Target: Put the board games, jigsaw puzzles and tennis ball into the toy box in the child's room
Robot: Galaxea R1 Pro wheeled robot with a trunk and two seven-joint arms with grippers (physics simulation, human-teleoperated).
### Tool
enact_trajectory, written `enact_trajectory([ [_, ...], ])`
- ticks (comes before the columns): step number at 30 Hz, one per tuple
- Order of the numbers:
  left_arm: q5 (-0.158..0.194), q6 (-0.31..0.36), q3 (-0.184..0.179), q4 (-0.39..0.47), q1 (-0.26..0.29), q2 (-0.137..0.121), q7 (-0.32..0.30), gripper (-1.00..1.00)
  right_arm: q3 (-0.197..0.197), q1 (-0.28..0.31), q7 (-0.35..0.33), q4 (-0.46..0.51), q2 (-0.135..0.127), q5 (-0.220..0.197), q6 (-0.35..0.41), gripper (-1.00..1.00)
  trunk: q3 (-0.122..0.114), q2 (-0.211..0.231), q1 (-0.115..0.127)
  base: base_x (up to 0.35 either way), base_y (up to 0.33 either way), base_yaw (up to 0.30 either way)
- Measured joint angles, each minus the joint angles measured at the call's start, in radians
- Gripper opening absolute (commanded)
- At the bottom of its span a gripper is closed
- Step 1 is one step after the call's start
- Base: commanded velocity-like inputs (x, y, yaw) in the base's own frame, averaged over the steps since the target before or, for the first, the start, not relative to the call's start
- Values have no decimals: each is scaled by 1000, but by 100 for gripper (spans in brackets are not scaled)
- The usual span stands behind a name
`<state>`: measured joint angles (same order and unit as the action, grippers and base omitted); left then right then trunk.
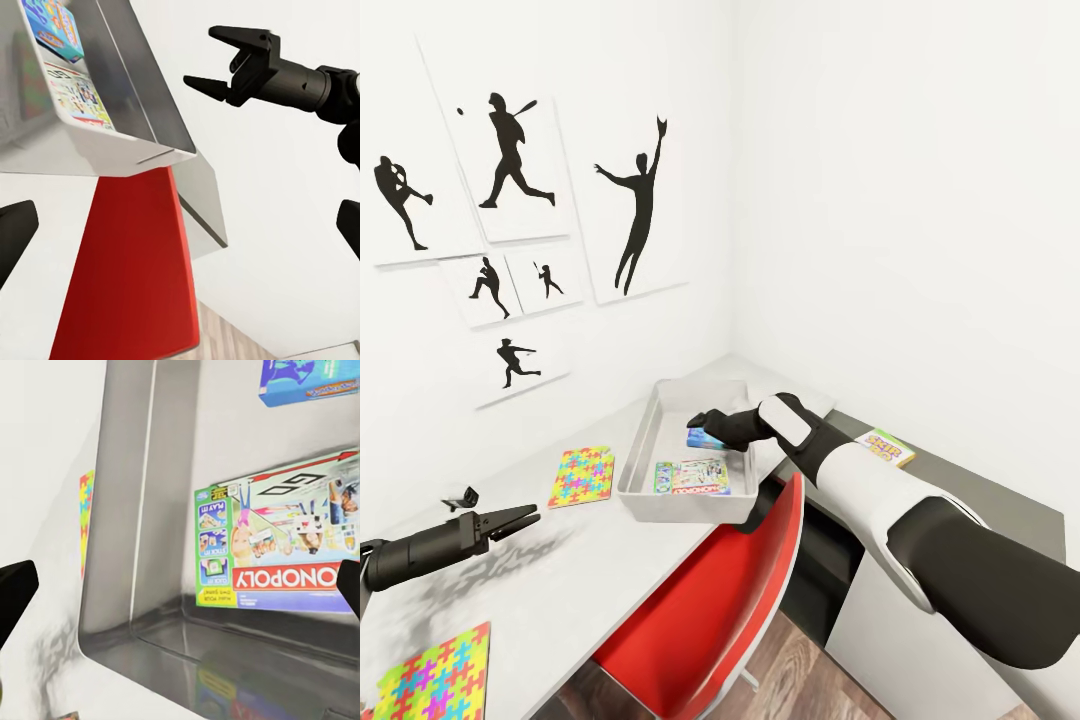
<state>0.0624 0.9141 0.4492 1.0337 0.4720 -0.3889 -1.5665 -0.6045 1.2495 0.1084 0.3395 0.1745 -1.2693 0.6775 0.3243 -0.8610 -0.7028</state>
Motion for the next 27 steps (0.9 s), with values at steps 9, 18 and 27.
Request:
enact_trajectory([
  [9, 1, 1, -1, 0, 0, 0, 0, 100, -1, 0, -3, 0, 0, -1, -2, 100, -16, 35, 19, 0, 0, 0],
  [18, 1, 2, -2, 0, 0, 0, 0, 100, -1, -17, -10, 84, 0, -2, -1, 100, -44, 98, 54, 0, 0, 0],
  [27, 1, 3, 1, 4, 1, -4, 0, 100, -3, -138, -6, 418, 0, -1, 5, 100, -72, 161, 88, 0, 0, 0],
])
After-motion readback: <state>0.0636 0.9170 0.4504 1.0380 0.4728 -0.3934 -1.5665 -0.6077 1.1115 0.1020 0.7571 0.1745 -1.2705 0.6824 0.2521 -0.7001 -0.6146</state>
